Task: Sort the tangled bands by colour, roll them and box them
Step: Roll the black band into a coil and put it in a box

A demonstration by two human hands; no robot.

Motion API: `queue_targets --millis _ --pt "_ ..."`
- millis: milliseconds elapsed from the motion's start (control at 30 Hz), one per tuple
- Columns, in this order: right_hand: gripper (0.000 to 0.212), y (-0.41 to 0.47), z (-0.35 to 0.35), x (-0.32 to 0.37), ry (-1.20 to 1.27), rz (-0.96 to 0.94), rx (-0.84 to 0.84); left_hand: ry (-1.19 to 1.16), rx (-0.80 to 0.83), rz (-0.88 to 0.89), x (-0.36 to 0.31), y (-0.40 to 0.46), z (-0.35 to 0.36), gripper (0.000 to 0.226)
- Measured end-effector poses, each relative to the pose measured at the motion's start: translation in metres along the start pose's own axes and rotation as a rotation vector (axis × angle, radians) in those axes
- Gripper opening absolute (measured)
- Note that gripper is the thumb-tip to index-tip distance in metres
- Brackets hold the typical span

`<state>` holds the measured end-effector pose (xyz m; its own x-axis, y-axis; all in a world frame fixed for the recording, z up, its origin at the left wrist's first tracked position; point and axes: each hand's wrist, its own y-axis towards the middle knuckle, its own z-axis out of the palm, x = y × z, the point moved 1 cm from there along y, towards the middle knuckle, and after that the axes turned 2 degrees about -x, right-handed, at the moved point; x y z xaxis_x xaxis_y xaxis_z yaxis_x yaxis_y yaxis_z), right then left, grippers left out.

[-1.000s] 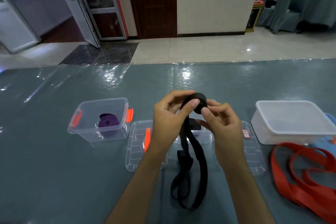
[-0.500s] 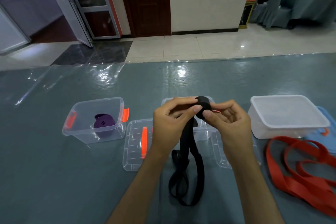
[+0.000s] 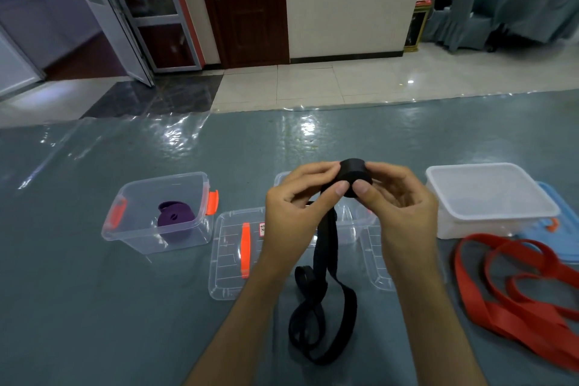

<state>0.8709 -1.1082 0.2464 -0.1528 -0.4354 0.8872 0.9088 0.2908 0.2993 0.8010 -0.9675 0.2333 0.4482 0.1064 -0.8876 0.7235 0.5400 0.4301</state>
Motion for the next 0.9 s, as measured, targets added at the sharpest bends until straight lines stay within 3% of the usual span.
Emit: queue_targets --millis 167,367,500,600,900 --pt "0.035 -0.008 0.004 -0.016 0.095 0.078 -0.035 0.010 0.051 -0.052 -0.002 0.005 -0.006 0.025" --pt "0.033 -0.007 0.008 -0.011 0.005 0.055 -0.028 -0.082 -0.062 -0.052 -0.005 0.001 -0.006 0.015" --pt "0.027 -0.008 0.009 -0.011 0.088 0.022 -0.076 -0.022 0.059 -0.070 -0.004 -0.002 -0.010 0.034" --pt "0.030 -0.010 0.007 -0.014 0.100 0.048 -0.019 0.017 0.093 -0.003 -0.007 0.000 -0.012 0.032" --pt "0.035 -0.009 0.002 -0.013 0.049 -0.034 -0.031 -0.089 -0.042 -0.032 -0.010 -0.012 0.009 0.020"
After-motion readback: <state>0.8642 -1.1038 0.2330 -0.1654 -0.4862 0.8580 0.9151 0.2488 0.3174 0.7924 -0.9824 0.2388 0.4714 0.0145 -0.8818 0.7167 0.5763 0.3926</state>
